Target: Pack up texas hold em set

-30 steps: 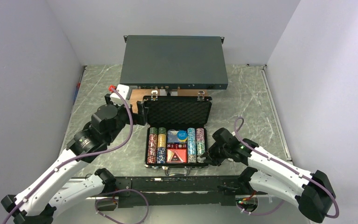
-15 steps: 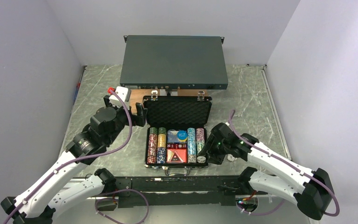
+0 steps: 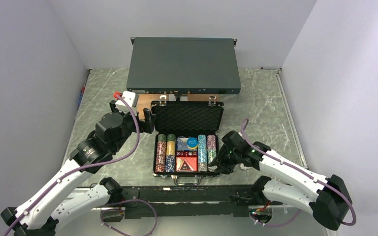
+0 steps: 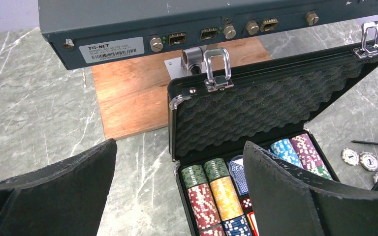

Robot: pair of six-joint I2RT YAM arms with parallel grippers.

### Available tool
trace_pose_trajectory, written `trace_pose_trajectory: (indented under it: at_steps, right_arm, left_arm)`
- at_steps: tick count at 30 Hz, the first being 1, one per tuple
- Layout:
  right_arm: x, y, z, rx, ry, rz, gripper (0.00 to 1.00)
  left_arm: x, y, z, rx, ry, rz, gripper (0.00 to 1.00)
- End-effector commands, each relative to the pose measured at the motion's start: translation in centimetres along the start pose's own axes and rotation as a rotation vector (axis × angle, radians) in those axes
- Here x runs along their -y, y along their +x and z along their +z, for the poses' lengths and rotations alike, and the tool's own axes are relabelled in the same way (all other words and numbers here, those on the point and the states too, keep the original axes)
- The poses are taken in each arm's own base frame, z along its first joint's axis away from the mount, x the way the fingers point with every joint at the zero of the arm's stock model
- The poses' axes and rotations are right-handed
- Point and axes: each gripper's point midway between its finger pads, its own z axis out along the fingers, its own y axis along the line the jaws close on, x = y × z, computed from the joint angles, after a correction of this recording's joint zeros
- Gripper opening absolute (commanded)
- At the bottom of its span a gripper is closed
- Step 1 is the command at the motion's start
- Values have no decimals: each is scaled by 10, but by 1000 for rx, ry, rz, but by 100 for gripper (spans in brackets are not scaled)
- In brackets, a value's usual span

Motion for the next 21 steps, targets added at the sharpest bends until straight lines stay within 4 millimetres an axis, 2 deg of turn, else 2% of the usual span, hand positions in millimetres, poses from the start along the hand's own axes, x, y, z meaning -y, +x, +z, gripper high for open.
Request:
trace_pose_trajectory:
  at_steps: [1, 21]
  right_arm:
    - [0, 1, 3, -5, 4, 33, 41]
    - [2, 0, 22, 26, 65, 48, 41]
  left_arm:
    - [-3, -8, 1, 36, -16, 3, 99]
    - [-2, -8, 1, 36, -10, 1, 99]
